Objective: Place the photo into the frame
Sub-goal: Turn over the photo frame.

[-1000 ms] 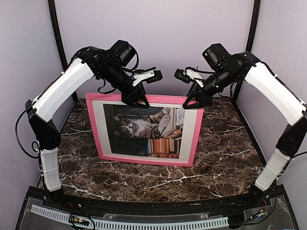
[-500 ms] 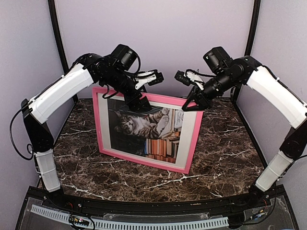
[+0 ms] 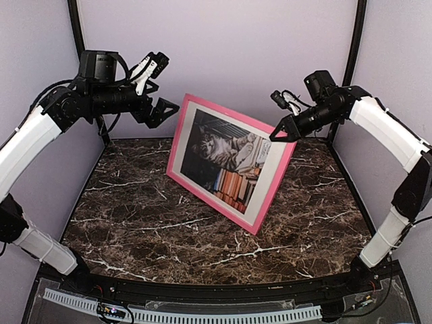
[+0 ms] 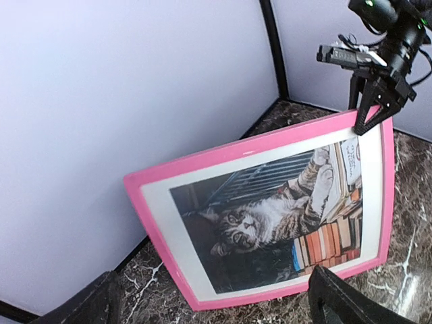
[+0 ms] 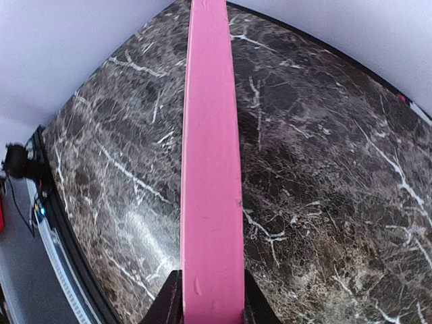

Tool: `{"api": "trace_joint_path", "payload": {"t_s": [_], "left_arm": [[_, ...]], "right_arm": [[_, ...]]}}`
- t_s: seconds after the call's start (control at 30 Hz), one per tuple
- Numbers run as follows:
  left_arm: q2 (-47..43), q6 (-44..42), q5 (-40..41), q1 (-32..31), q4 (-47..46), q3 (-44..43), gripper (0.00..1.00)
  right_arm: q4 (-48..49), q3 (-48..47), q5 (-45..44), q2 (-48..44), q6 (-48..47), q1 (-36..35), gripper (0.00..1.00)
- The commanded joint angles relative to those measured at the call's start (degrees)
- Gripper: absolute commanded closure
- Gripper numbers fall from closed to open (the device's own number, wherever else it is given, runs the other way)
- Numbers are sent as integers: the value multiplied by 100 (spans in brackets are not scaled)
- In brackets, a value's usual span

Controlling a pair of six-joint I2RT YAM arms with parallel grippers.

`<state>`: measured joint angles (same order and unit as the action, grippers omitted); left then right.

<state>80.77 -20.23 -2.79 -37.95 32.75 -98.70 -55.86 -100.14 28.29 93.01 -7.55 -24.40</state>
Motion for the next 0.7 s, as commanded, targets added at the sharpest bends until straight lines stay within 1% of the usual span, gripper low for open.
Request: {"api": "trace_joint_path", "payload": {"t_s": [0.0, 0.1, 0.23, 0.3, 0.4, 0.47, 0.53, 0.67], "left_arm": [[107, 904, 627, 181, -550, 319, 1], [191, 1313, 907, 290, -609, 558, 1], [247, 1757, 893, 348, -832, 1144, 1], [270, 1940, 878, 350, -976, 1403, 1], [310, 2269, 856, 357, -1213, 1720, 1], [339, 2374, 785, 359, -1338, 1924, 1], [358, 2437, 715, 359, -1441, 2078, 1], [391, 2486, 639, 355, -1548, 2252, 1]], "right_arm": [[1509, 472, -93, 169, 1656, 545, 100], [2267, 1114, -101, 152, 2444, 678, 100], [3159, 2038, -105, 13, 3291, 686, 100], [3687, 2643, -38, -151, 3728, 678, 100], [4591, 3809, 47, -482, 4424, 654, 90], [5170, 4470, 129, -685, 4857, 632, 86], [5639, 5008, 156, -850, 5292, 622, 80], [6344, 5852, 85, -1136, 5760, 581, 67]]}}
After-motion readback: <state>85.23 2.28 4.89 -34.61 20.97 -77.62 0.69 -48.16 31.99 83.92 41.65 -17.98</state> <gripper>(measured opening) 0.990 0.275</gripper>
